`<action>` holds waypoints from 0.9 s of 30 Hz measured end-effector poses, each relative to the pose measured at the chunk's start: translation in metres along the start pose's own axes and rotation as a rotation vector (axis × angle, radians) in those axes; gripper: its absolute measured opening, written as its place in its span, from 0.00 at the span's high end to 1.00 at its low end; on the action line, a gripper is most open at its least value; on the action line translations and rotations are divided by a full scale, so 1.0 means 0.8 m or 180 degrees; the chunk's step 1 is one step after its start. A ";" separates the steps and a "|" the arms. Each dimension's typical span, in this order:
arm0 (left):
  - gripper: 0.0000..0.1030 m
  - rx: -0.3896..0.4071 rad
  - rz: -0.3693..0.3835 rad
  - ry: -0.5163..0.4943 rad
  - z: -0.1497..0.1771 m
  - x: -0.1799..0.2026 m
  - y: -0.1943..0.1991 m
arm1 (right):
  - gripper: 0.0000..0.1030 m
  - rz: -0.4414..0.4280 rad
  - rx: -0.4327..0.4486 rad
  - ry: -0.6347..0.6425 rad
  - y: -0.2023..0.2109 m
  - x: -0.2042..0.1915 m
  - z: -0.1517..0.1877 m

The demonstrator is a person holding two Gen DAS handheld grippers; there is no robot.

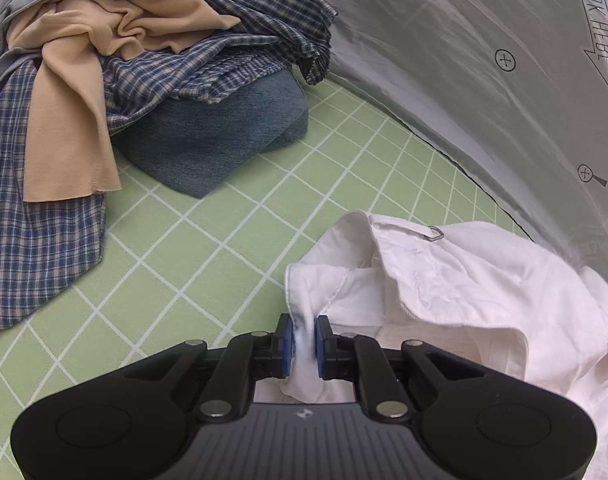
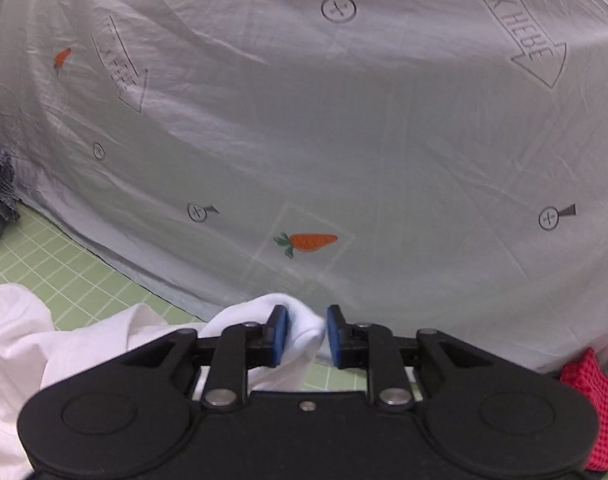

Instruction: Fold clothes

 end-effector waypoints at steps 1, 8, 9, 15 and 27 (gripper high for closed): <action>0.87 0.0001 0.0007 0.0029 -0.001 -0.005 0.002 | 0.55 -0.0062 -0.0155 -0.0138 -0.008 0.001 0.010; 0.86 -0.0026 -0.0031 0.0125 0.002 -0.020 0.006 | 0.44 -0.0728 -0.0983 -0.1142 -0.052 -0.009 0.098; 0.87 -0.0027 -0.0033 0.0127 0.002 -0.021 0.007 | 0.44 -0.0697 -0.1002 -0.1166 -0.052 -0.010 0.106; 0.86 -0.0049 -0.0086 0.0083 0.000 -0.025 0.007 | 0.36 -0.0651 -0.0990 -0.1442 -0.030 -0.006 0.141; 0.86 -0.0075 -0.0139 0.0170 0.003 -0.042 0.014 | 0.36 -0.0825 -0.1325 -0.1311 -0.078 -0.015 0.155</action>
Point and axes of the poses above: each gripper's, at about its wrist camera, not at the fingertips, and y roughly against the way its jaws point, x to its right, z to its underside, the point moved 5 cm from there along -y, roughly the way its jaws point, and after that the axes turned 5 degrees about -x, right-handed, at the moved point
